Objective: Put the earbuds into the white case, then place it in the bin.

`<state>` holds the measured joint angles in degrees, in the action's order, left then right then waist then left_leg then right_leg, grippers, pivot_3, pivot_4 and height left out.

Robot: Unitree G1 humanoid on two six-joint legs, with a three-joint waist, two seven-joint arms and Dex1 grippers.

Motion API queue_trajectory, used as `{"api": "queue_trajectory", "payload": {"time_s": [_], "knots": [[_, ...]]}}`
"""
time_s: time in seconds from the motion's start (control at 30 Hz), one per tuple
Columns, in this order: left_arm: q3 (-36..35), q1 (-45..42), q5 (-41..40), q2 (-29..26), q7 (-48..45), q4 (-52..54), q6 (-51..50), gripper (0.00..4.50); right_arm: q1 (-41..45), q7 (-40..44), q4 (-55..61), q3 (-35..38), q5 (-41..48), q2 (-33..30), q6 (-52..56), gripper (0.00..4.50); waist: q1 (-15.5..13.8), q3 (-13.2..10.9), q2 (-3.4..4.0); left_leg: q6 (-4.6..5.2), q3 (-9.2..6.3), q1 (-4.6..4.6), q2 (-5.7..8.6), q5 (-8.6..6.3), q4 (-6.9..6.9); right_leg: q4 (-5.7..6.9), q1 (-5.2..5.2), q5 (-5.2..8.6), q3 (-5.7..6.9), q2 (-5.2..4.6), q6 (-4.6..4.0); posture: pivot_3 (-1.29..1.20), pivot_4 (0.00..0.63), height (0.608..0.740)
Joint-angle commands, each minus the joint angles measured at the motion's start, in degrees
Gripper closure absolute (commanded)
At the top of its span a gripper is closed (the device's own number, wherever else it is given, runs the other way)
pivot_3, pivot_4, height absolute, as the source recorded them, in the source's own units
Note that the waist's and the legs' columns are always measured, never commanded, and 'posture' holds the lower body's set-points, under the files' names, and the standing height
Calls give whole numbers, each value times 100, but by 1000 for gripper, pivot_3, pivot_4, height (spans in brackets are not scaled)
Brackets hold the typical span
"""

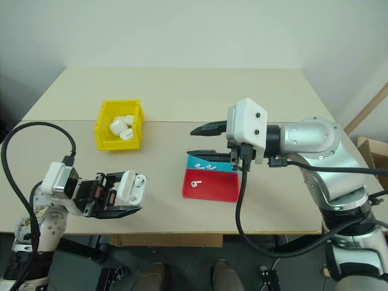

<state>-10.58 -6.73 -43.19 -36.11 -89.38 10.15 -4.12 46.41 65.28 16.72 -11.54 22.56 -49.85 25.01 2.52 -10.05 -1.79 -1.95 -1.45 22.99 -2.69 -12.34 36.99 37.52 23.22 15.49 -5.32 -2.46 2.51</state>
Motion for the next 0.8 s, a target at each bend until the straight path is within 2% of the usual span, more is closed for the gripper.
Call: {"api": "queue_trajectory", "payload": {"time_s": [0.03, 0.2, 0.37, 0.5, 0.8], "knots": [[-89, 177, -23, -7, -33, 214, 163, 1737, 1029, 624, -1070, -730, -786, 56, 141, 2288, 18, -5, 6, 0, 5, 0, 1, 0, 0, 0, 2, 0, -5, -1, 0, 0, 150, 740], [-45, 352, -41, 142, 213, 488, 163, 1737, 2429, 1188, -2856, -1913, -1820, 943, 366, 2288, 105, -7, 7, 0, 5, 0, -7, 0, -6, 14, 15, -1, -7, 7, -4, 0, 150, 740], [-10, 399, 1, 212, 274, 523, 221, 1737, 2952, 1700, -4079, -2515, -2494, 1563, -102, 2288, 81, -8, 8, 0, 2, 34, -3, 0, -2, 19, 46, -3, -4, 1, -5, 0, 150, 740], [12, 435, 31, 262, 342, 544, 296, 1737, 3120, 1798, -4870, -2682, -2906, 1945, -489, 2288, 73, -8, 8, -1, 5, 56, -1, 1, 1, 46, 85, -5, -8, -1, -7, 0, 150, 740], [91, 479, 120, 320, 508, 583, 403, 1737, 3362, 1582, -6353, -2672, -3582, 2718, -1233, 2288, 139, -8, 9, -2, 5, 52, -2, 2, -1, 53, 88, -7, -8, 2, -12, 0, 150, 740]]}}
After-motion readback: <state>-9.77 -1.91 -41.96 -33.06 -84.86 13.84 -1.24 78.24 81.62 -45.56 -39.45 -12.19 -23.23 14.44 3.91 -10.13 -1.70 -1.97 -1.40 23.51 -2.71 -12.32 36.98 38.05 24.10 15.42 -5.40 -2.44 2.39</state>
